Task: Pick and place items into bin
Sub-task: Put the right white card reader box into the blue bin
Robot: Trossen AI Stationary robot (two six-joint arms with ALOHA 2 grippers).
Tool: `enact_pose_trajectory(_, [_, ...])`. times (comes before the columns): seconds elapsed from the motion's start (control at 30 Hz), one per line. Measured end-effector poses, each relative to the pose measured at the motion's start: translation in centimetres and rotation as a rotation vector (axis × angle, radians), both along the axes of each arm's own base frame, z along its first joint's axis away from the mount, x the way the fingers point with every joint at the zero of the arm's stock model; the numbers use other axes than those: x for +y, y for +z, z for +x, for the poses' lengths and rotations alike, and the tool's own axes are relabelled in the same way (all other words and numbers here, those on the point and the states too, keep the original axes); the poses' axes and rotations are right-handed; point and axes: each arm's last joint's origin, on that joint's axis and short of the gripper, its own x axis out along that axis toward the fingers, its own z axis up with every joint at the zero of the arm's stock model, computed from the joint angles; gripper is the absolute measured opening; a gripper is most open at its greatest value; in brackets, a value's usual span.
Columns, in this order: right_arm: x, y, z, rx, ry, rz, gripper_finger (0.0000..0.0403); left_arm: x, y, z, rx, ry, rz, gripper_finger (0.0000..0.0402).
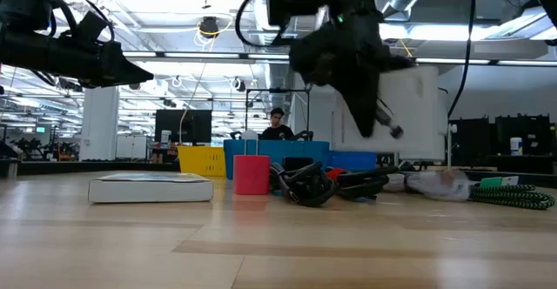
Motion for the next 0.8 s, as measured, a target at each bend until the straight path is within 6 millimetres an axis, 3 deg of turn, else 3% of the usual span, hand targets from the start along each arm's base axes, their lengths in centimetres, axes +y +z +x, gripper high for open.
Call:
enact_pose_trajectory(0.33, [-5.3, 5.6, -0.1, 0.022, -0.011, -0.141, 0.0044, 0.0, 0.0, 0.0, -0.002, 0.0, -0.003, 0.0166])
enact_pose_trajectory(0.57, [-11.8, 8.8, -0.6, -0.05, -0.056, -0.18, 0.0051, 0.0, 0.0, 0.0, -0.003, 0.0, -0.003, 0.0166])
enact_pose_trajectory(0.8, [-19.4, 9.0, -2.8, -0.063, -0.117, -0.188, 0.0045, 0.0, 0.0, 0.0, -0.003, 0.0, -0.002, 0.0166])
